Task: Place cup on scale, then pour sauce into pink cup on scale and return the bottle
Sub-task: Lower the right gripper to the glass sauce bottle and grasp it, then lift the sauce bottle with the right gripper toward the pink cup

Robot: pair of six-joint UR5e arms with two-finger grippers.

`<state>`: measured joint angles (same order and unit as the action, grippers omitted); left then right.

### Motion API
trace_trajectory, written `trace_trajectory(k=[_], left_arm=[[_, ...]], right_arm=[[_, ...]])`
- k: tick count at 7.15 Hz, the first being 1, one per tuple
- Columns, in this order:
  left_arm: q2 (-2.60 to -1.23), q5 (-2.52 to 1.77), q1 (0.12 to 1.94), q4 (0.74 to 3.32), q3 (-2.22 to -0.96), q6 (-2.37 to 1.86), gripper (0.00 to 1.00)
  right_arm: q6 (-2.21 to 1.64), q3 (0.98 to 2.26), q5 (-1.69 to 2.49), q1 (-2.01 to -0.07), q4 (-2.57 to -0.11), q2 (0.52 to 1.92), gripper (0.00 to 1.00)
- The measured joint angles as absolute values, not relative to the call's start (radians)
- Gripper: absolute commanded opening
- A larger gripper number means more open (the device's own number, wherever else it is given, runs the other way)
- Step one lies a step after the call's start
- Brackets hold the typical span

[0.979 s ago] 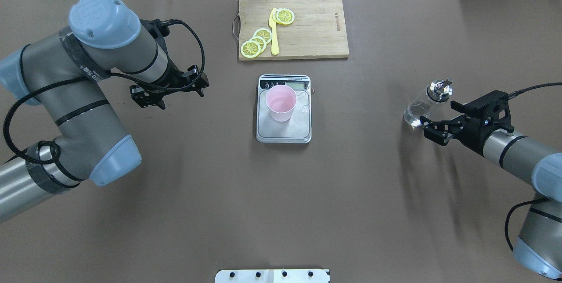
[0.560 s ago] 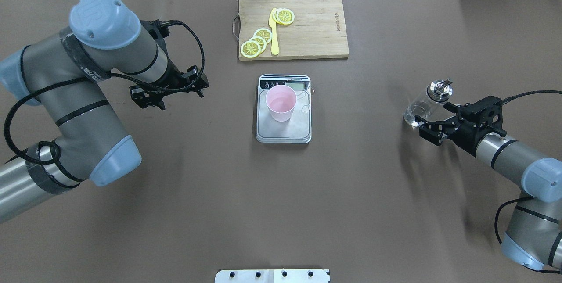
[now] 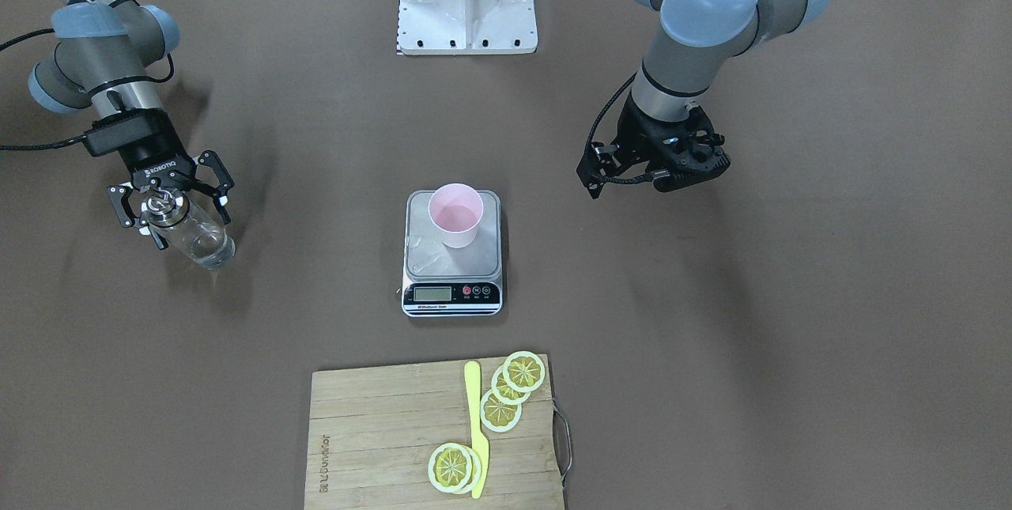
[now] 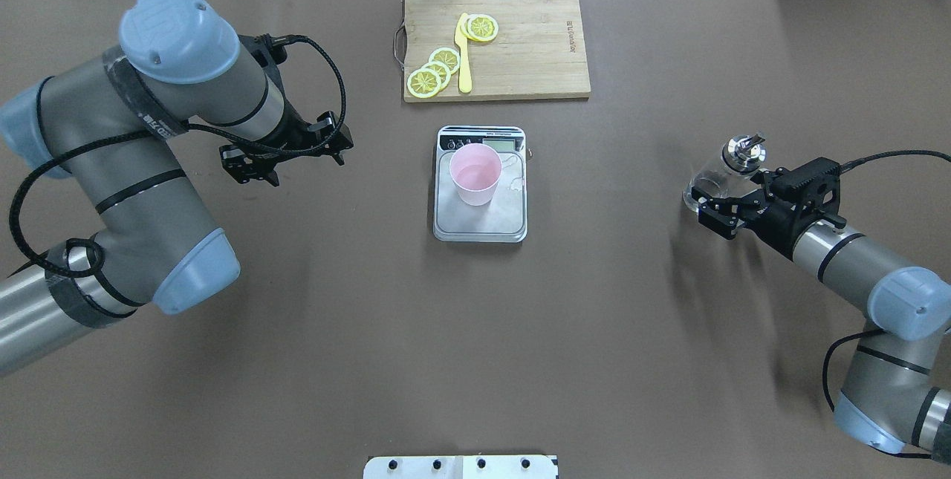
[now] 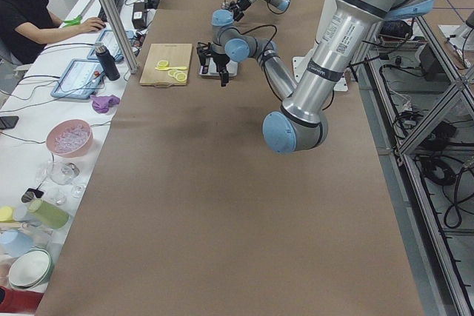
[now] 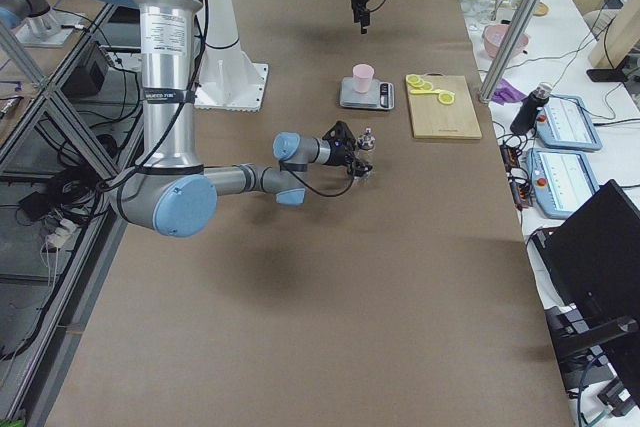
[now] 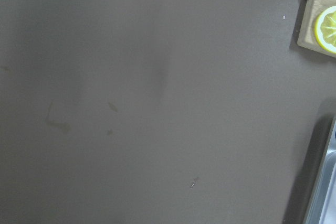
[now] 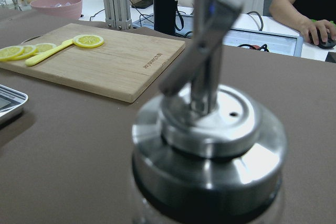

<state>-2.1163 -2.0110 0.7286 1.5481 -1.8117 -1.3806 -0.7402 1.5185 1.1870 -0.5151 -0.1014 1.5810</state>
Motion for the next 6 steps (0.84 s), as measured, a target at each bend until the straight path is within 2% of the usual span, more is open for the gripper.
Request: trace_trajectory(k=[1, 2, 4, 6], left_arm=[[-2.117, -2.011, 0.729, 1.549, -1.812, -1.38, 0.98], [-2.117, -2.011, 0.729, 1.549, -1.812, -1.38, 0.98], [-2.116, -2.011, 0.729, 1.549, -1.812, -1.38, 0.98], [-2.113, -2.011, 0.729, 1.549, -1.812, -1.381, 0.98]], right_arm=[[-0.74, 1.505, 1.178, -0.513, -0.077, 1.578, 0.23], [-0.739, 1.466, 1.175, -0.508, -0.012, 1.574, 0.0], [-0.738, 1.392, 1.164, -0.499, 0.109, 1.559, 0.0], [-0.73, 1.406, 1.175, -0.501, 0.114, 1.551, 0.0]])
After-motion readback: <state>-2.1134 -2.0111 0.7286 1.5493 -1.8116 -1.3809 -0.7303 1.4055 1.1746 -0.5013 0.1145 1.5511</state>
